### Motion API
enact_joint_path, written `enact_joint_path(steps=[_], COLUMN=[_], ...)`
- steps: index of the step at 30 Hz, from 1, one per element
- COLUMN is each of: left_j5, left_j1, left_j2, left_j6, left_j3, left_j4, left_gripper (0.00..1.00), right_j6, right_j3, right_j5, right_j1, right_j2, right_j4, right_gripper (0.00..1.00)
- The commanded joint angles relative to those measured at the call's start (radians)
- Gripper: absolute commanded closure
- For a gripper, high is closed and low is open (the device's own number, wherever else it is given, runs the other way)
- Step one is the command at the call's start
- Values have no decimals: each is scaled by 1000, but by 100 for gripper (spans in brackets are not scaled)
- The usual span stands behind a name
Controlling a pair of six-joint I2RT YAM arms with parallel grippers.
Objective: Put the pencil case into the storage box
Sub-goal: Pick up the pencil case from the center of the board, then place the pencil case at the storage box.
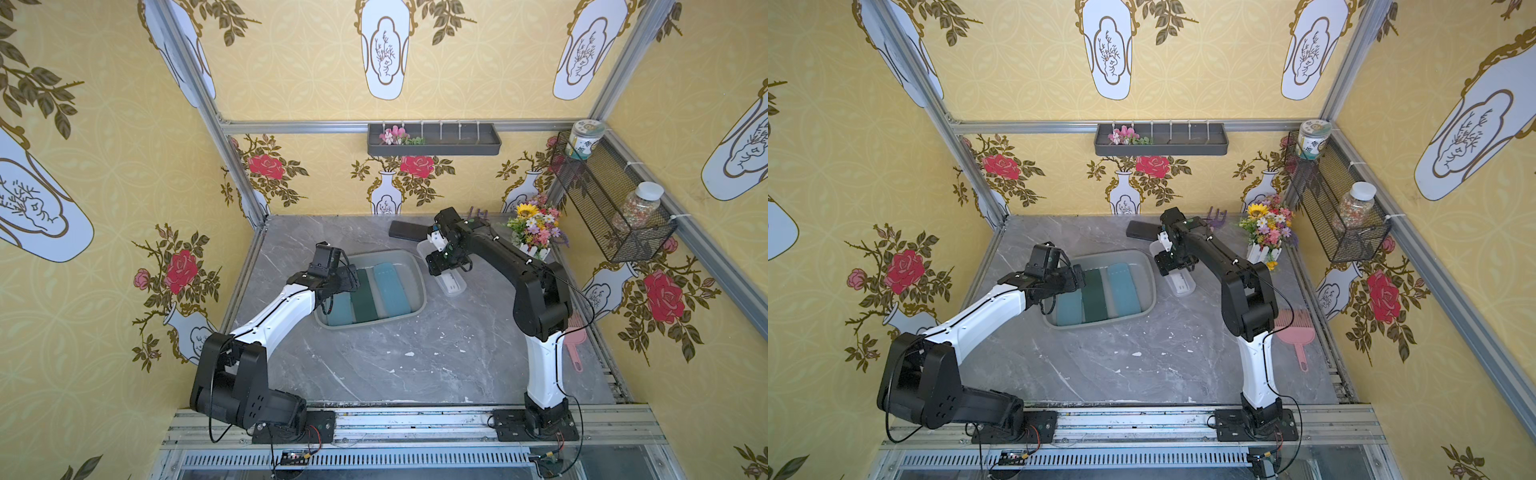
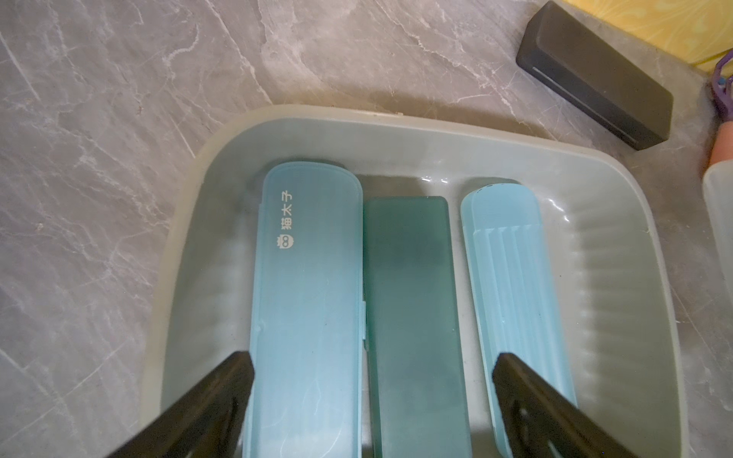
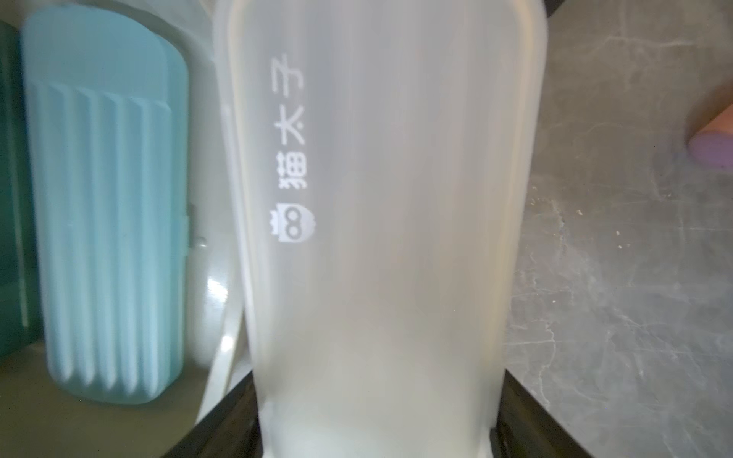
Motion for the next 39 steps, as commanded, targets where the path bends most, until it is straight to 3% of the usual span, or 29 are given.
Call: enact_joint_path(steps=[1,21,39], left_j5=[14,-4,-4], left_j1=[1,27,32], left_j2=[8,2,-2], left_j6=[-1,-22,-25], left_j3=[-6,6,6], left_j4=[23,6,1], left_gripper=[0,0,0], right_j6=[92,258,306], right_j3=[10,155,220], right_j5=[-15,49,103], right_j1=[23,263,315], right_j2=[-25,115,227], right_j4=[9,56,60], right_gripper=[28,28,28])
